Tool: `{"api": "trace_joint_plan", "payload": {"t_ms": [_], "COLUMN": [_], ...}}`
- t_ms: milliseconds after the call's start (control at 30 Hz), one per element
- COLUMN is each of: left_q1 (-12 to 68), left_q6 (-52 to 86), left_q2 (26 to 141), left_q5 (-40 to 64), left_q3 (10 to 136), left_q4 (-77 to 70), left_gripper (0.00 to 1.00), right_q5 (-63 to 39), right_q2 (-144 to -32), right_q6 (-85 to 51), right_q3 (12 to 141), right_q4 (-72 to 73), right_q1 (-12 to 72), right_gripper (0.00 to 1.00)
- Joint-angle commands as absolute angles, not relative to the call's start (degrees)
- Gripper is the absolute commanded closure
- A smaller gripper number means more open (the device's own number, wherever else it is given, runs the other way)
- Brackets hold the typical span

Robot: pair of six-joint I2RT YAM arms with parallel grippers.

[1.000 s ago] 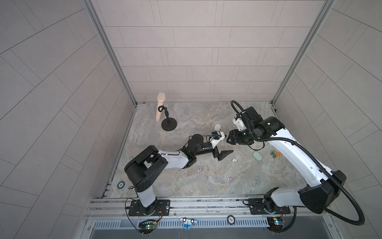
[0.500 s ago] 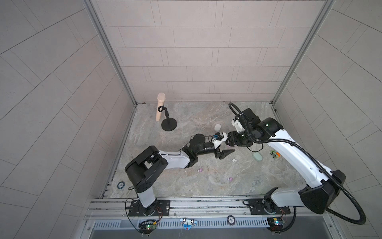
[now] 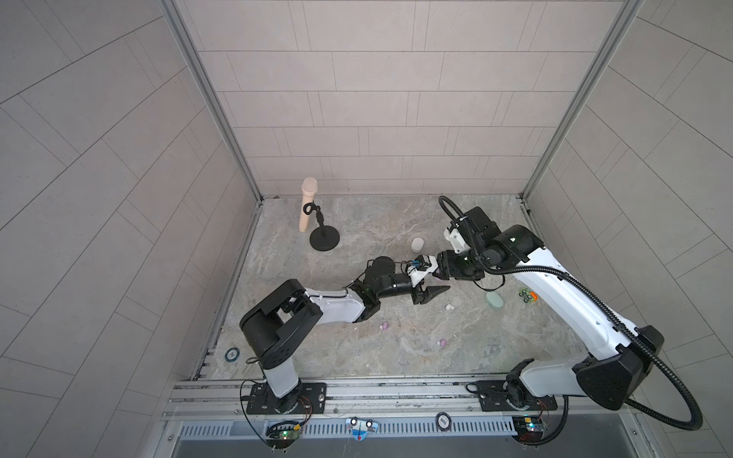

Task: Insert wireless bluetooth earbuds into charging case
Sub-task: Pass the charging case.

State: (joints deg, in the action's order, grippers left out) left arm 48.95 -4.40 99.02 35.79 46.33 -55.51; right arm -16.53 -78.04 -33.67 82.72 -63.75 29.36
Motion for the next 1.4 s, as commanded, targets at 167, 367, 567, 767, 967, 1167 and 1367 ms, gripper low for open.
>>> {"api": "trace_joint_plan", "payload": {"t_ms": [167, 367, 567, 767, 967, 1167, 1367], "left_q1": [49.30, 49.26, 49.28, 49.25, 49.23, 49.29, 49.22], "left_q6": [-4.74, -4.83, -4.49, -4.31, -4.05, -3.53, -3.12], "left_q2": [98.09, 97.94, 97.82, 97.75, 97.39, 97.12, 97.05], "left_q5": [35.47, 35.25, 35.24, 35.46, 35.65, 35.73, 36.13], "left_q3": [46.89, 46.75, 46.50, 46.40, 46.15, 45.98, 46.06], "left_q4": [-57.39, -57.66, -58.31, -58.55, -58.96, -59.37, -59.93], "left_gripper": [0.42, 0.49, 0.53, 0.57, 0.62, 0.66, 0.69], "right_q5": [-16.70, -16.70, -16.90, -16.97, -17.25, -17.30, -17.30], "right_q2": [-77.75, -77.69, -77.68, -77.59, -77.56, -77.43, -77.35], "right_q6": [-34.83, -35.12, -35.33, -35.51, -35.65, -35.94, -36.20], "right_q3": [84.19, 84.28, 84.03, 83.85, 83.17, 82.62, 82.27], "right_q4": [-64.71, -64.60, -64.42, -64.36, -64.04, -63.63, -63.37], "right_q1": [29.99, 30.26, 30.54, 30.76, 30.83, 30.98, 31.10], "right_gripper": [0.45, 0.45, 0.45, 0.45, 0.45, 0.45, 0.44]}}
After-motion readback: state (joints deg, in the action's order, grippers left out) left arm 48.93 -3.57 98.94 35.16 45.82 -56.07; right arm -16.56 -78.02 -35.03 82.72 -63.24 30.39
